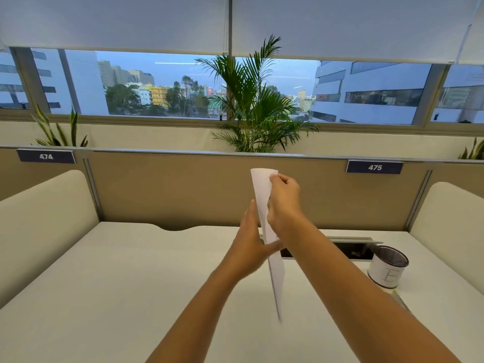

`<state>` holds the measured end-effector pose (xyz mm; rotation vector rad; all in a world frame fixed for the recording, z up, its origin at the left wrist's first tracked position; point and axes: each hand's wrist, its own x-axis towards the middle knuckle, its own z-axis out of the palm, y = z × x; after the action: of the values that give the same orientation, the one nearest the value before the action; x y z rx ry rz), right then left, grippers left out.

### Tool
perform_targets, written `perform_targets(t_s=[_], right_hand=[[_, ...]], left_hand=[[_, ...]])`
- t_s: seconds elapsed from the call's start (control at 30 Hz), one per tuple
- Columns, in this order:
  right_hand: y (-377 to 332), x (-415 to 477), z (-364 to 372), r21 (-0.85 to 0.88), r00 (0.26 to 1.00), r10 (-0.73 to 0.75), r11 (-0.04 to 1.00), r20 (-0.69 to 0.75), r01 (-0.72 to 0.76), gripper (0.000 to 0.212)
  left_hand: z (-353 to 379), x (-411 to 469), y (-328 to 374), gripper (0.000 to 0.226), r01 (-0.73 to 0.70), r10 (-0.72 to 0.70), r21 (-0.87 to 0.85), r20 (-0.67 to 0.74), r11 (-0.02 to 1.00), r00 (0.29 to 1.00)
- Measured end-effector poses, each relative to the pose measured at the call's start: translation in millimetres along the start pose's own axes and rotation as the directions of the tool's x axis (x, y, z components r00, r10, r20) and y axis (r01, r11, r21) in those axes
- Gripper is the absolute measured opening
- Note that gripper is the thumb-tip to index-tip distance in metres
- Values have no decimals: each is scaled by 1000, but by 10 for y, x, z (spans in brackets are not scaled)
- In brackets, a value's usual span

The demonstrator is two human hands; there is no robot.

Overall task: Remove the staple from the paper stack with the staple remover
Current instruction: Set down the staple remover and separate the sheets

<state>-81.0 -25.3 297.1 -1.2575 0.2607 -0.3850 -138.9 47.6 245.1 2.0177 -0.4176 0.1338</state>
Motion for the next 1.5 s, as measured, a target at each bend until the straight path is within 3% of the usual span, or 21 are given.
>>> perform_targets(t_s=[0.1,0.2,0.33,0.43,0.53,0.6,0.73,0.83,0.93,1.03,1.27,1.5], right_hand=[[70,-26,179,74,994,87,993,70,-92,21],[135,0,259,115,982,63,990,176,-85,22],[419,301,65,-180,979,-117,973,168,147,43],[829,497,-203,-381,974,34,923,223,55,65],[1245,541,-362,-422,874,233,906,426,-36,57],[1490,573,-346,-463,846,290,884,448,-58,48],[1826,623,-286,-431,870,309,893,384,-127,30],[2072,706,-159,-409,933,269,899,238,-155,18],[2299,790,-41,-394,956,251,903,153,-174,32],[2527,876,121,-510,958,256,845,127,-158,43],[2975,1054,428,-641,916,375,740,143,-203,40],[3208,1152,549,-669,941,320,724,109,-169,41]], left_hand=[[-8,80,-244,45,111,-127,-81,-236,991,963],[-184,123,-452,27,133,-177,-162,-299,978,938],[-596,285,-701,30,176,-260,-267,-323,948,910],[-916,440,-960,32,202,-340,-456,-244,867,908],[-1148,580,-1224,33,225,-398,-569,-200,791,895],[-1272,705,-1423,34,238,-422,-595,-189,767,886],[-1345,885,-1797,36,292,-465,-557,-197,778,863],[-1276,990,-2157,35,417,-530,-425,-191,803,826],[-1103,916,-2485,37,554,-601,-282,-113,783,791],[-972,819,-2783,39,636,-664,-211,-101,742,741],[-1046,854,-3287,43,689,-698,-134,-245,712,673],[-1115,934,-3664,36,696,-699,-163,-360,699,618]])
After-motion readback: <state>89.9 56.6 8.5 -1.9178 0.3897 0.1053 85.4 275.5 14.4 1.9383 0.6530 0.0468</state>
